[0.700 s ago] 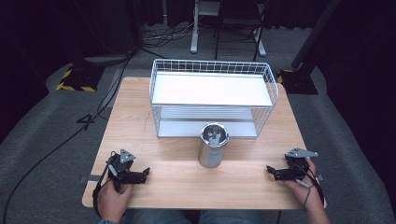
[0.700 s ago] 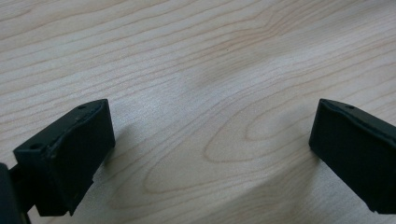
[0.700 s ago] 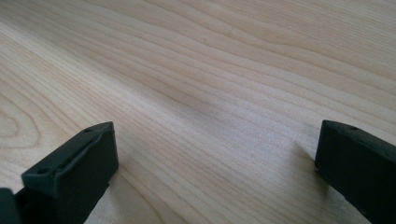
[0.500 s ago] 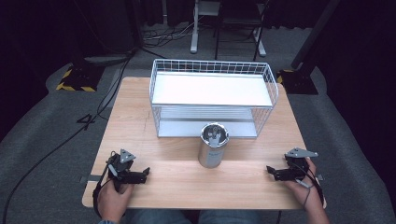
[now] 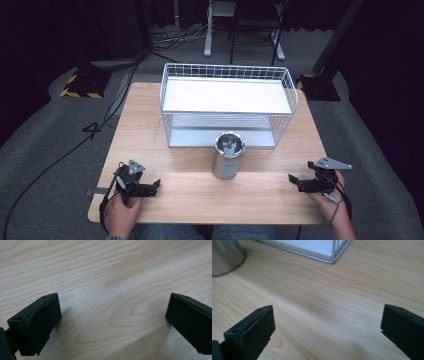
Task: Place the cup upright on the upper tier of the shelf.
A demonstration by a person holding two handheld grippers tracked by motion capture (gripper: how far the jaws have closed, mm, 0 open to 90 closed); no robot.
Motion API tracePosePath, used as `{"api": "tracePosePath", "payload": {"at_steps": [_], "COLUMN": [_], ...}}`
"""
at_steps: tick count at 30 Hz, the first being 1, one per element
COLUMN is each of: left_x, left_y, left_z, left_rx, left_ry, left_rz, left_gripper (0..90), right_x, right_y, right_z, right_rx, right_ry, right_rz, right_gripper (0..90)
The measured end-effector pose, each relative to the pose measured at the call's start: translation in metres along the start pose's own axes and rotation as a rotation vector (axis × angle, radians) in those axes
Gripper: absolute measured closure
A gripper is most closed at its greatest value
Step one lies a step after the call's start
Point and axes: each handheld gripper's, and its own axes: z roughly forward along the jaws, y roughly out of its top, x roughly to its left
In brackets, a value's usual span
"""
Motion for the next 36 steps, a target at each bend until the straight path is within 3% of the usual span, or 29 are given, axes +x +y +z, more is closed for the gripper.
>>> {"api": "tracePosePath", "payload": {"at_steps": [7, 12, 18, 28, 36], "left_x": [0.0, 0.0, 0.0, 0.0, 0.0], "left_y": [0.0, 0.0, 0.0, 0.0, 0.0], "left_z": [0.0, 0.0, 0.0, 0.0, 0.0], "left_rx": [0.0, 0.0, 0.0, 0.0, 0.001], "left_ry": [0.0, 0.0, 0.0, 0.0, 0.0], "left_rz": [0.0, 0.0, 0.0, 0.0, 0.0], "left_gripper": [0.5, 0.5, 0.5, 0.5, 0.5], "right_x": [0.006, 0.017, 0.026, 0.045, 0.061], "right_y": [0.009, 0.02, 0.028, 0.043, 0.055], "right_z": [-0.014, -0.024, -0.029, -0.035, -0.034], "right_rx": [-0.083, -0.138, -0.151, -0.167, -0.165], "right_ry": [0.045, 0.072, 0.074, 0.097, 0.14], "right_rz": [0.01, -0.015, -0.019, -0.076, -0.114], "right_gripper": [0.0, 0.0, 0.0, 0.0, 0.0]}}
